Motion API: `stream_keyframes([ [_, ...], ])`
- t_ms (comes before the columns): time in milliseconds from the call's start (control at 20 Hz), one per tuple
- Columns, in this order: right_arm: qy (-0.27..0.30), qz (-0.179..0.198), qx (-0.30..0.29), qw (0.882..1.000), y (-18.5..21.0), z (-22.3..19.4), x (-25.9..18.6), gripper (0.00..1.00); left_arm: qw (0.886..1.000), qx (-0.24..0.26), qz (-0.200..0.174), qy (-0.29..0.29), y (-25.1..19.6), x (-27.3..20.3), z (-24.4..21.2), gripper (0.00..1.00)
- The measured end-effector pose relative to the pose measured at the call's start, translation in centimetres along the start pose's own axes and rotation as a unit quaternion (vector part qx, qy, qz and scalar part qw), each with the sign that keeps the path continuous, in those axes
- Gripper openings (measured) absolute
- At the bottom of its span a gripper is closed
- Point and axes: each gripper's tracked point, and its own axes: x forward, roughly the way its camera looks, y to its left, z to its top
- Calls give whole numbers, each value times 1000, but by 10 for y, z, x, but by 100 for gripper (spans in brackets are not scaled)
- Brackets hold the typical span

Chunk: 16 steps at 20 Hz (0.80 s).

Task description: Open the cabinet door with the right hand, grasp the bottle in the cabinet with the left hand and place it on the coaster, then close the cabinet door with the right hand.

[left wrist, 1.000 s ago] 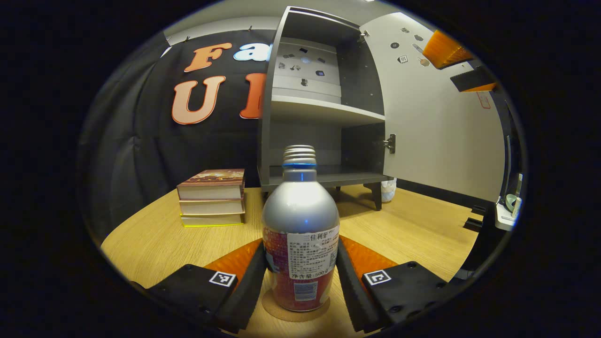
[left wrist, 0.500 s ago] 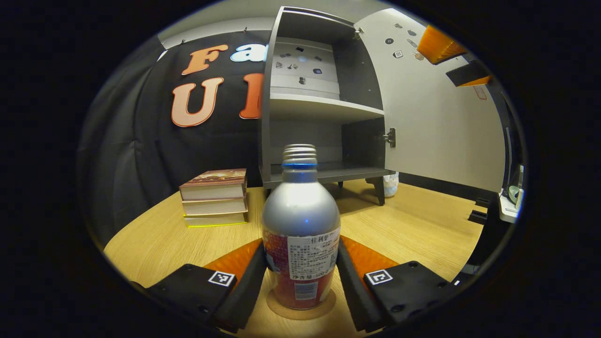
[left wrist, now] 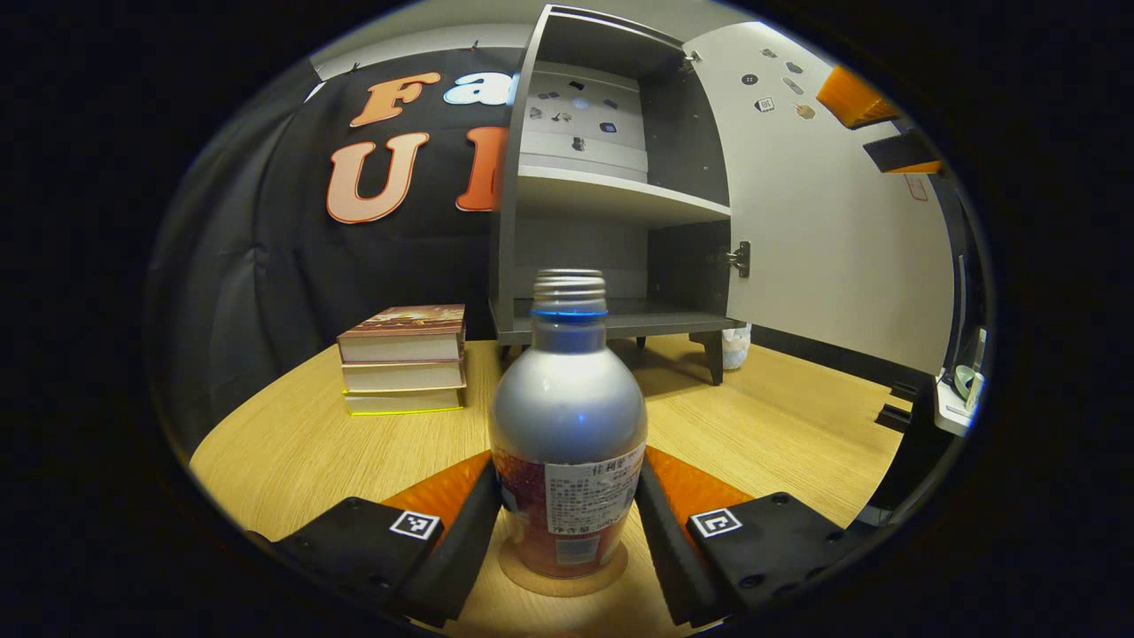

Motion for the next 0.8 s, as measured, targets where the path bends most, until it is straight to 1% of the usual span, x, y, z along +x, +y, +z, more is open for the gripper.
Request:
stream_keyframes([
  [100,-3,0,-1,1000,0,2,-1,94,1000,5,0,-5,1,0,6,89],
  [150,-4,0,-1,1000,1,3,-2,94,1000,7,-2,-5,0,2,8,88],
  [200,-6,0,-1,1000,1,4,-3,94,1000,11,-2,-5,0,3,11,89],
  [250,-9,0,-2,1000,1,6,-3,94,1000,15,-4,-8,-1,2,15,96],
  [300,-11,-1,-2,1000,1,7,-3,94,1000,20,-6,-10,-2,2,21,98],
  [350,-14,-2,-1,1000,1,9,-4,94,1000,23,-8,-14,-3,1,25,97],
  [550,-30,-14,3,999,-1,19,-6,94,999,14,-18,-38,-4,0,64,98],
  [800,-56,-44,10,997,-10,31,-9,94,997,7,-20,-79,2,-3,129,97],
])
